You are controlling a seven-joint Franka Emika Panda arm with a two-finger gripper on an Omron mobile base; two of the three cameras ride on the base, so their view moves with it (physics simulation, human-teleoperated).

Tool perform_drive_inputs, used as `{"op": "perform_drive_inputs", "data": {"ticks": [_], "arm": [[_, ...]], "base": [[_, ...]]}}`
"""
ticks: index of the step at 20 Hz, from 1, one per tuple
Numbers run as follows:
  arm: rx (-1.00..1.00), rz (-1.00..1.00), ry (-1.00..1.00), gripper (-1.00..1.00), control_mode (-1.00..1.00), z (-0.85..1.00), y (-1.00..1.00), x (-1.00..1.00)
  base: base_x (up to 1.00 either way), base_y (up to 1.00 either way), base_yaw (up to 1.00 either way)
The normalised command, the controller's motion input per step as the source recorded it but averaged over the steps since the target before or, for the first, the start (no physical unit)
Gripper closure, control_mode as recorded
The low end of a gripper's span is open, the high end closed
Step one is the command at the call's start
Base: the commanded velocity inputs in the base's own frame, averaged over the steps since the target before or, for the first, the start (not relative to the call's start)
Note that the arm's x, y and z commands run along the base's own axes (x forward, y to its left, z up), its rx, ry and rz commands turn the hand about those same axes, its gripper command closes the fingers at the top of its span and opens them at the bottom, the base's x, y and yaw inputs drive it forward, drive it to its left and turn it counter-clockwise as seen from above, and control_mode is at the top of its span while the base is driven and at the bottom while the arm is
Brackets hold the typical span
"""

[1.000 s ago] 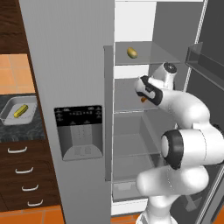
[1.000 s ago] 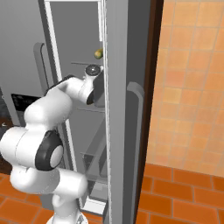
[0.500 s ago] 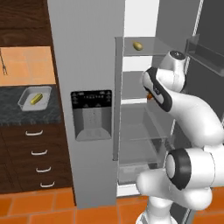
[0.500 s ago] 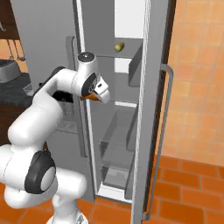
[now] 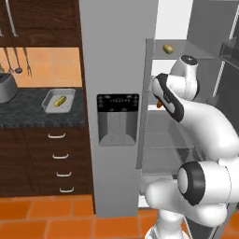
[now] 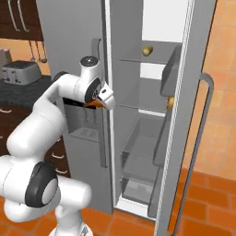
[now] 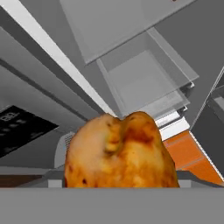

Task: Place one cucumber and one chicken drumstick in each tupperware on the nearby counter, to pack two identical lunches.

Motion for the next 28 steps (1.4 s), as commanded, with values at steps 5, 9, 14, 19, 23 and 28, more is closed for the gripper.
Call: {"op": "perform_drive_inputs", "data": {"ticks": [5,9,14,19,23,28], "arm": [[0.0,0.0,0.0,1.0,1.0,0.0,0.0,0.0],[0.0,0.0,0.0,1.0,1.0,0.0,0.0,0.0],[0.0,0.0,0.0,1.0,1.0,0.0,0.0,0.0],[0.0,0.0,0.0,1.0,1.0,0.0,0.0,0.0],[0.0,0.0,0.0,1.0,1.0,0.0,0.0,0.0],[0.0,0.0,0.0,1.0,1.0,0.0,0.0,0.0]], "base": [[0.18,0.99,0.47],[0.17,0.88,0.62],[0.99,0.73,0.29],[1.0,0.29,0.04],[1.0,0.02,-0.61],[0.96,0.56,-0.61]]}}
